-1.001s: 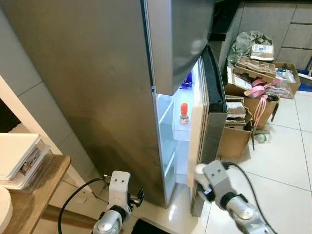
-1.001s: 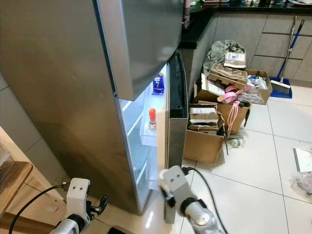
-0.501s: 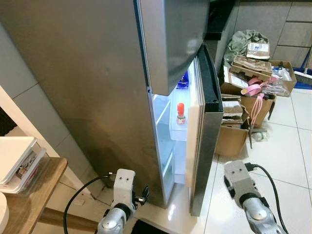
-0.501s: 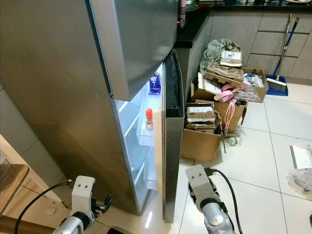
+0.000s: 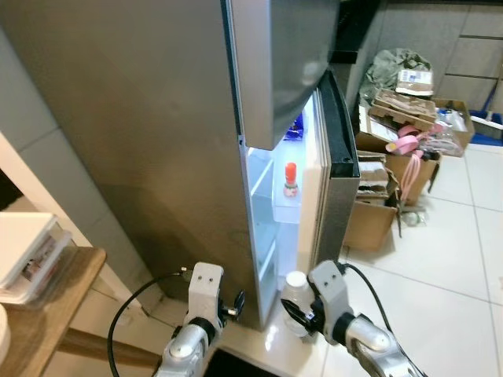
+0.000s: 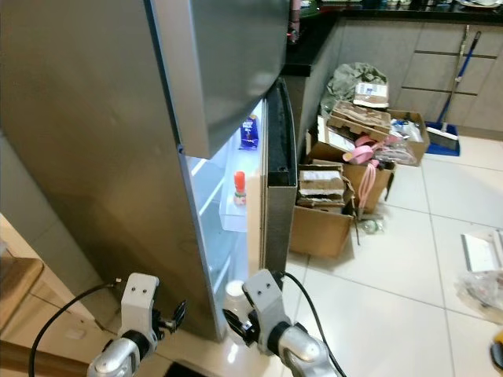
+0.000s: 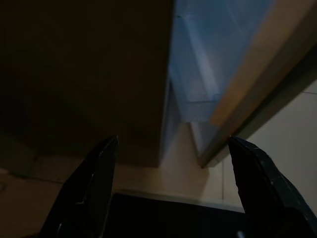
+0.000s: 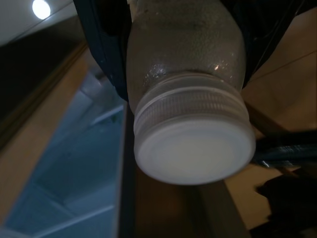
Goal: Restocking fridge
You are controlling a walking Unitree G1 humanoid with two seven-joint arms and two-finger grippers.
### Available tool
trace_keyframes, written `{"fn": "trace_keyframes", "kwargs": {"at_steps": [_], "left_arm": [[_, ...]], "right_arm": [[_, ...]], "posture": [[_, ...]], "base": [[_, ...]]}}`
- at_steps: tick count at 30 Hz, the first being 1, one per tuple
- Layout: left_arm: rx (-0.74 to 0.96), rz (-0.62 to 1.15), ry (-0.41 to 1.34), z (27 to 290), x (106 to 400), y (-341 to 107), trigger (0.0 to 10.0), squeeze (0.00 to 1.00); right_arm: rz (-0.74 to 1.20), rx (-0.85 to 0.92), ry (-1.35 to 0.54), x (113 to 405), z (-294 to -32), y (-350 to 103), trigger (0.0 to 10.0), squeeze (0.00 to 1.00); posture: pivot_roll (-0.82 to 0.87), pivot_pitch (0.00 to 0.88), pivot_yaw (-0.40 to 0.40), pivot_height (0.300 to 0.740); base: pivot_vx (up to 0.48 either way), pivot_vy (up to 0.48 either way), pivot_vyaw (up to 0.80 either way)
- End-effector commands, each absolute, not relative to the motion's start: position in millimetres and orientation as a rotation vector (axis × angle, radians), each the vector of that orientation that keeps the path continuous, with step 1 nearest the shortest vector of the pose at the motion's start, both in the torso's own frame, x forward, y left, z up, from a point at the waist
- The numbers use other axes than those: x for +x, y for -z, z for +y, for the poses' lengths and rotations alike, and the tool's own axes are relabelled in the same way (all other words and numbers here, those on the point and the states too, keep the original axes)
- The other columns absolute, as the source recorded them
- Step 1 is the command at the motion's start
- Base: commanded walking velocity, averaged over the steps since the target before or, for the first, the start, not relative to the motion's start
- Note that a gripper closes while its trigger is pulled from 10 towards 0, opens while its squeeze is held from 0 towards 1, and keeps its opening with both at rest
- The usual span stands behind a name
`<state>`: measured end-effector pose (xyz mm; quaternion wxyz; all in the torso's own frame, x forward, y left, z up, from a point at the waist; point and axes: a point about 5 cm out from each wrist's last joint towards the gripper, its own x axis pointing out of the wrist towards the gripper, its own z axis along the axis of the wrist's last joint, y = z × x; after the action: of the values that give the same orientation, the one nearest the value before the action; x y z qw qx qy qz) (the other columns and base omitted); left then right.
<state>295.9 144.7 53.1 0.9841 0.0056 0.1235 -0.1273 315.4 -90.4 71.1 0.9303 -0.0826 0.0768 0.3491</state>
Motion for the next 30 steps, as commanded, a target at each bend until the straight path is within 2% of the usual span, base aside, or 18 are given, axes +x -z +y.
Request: {"fn": "trace_keyframes", "kwargs": {"at_steps": [1, 7, 8, 13, 20, 23, 26, 30], "left_arm": [[0.038, 0.263, 0.238, 153, 292, -51, 10.0, 0.0], [0.042, 0.26, 0.238, 155, 290, -52, 10.0, 0.0], [0.046, 0.261, 0.24, 155, 289, -52, 10.0, 0.0], [0.056, 0.263, 0.248, 155, 286, -53, 10.0, 0.0], [0.066, 0.268, 0.25, 157, 283, -55, 10.0, 0.0], [0.072, 0.273, 0.245, 161, 281, -55, 10.0, 0.0], [0.072, 0.275, 0.244, 161, 280, -55, 10.0, 0.0], [0.07, 0.278, 0.245, 159, 282, -55, 10.0, 0.0]], "right_arm": [[0.1, -0.207, -0.679, 323, -91, -79, 10.0, 0.0], [0.069, -0.254, -0.587, 338, -101, -88, 10.0, 0.0], [0.062, -0.255, -0.518, 347, -110, -95, 10.0, 0.0], [0.073, -0.23, -0.455, 356, -122, -100, 10.0, 0.0], [0.079, -0.328, -0.223, 367, -151, -105, 10.0, 0.0], [0.106, -0.425, -0.007, 369, -182, -106, 10.0, 0.0], [0.118, -0.442, 0.065, 369, -195, -106, 10.0, 0.0], [0.143, -0.473, 0.208, 363, -226, -105, 10.0, 0.0]], "posture": [[-0.04, 0.271, 0.03, 0.74], [-0.03, 0.284, 0.036, 0.74], [-0.02, 0.295, 0.04, 0.74], [0.0, 0.32, 0.048, 0.74], [0.02, 0.329, 0.049, 0.74], [0.02, 0.328, 0.049, 0.74], [0.02, 0.322, 0.052, 0.74], [0.0, 0.309, 0.058, 0.74]], "base": [[0.0, 0.0, 0.0], [0.0, 0.0, 0.0], [0.0, 0.0, 0.0], [0.0, 0.0, 0.0], [0.0, 0.0, 0.0], [0.0, 0.0, 0.0], [0.0, 0.0, 0.0], [0.0, 0.0, 0.0]]}}
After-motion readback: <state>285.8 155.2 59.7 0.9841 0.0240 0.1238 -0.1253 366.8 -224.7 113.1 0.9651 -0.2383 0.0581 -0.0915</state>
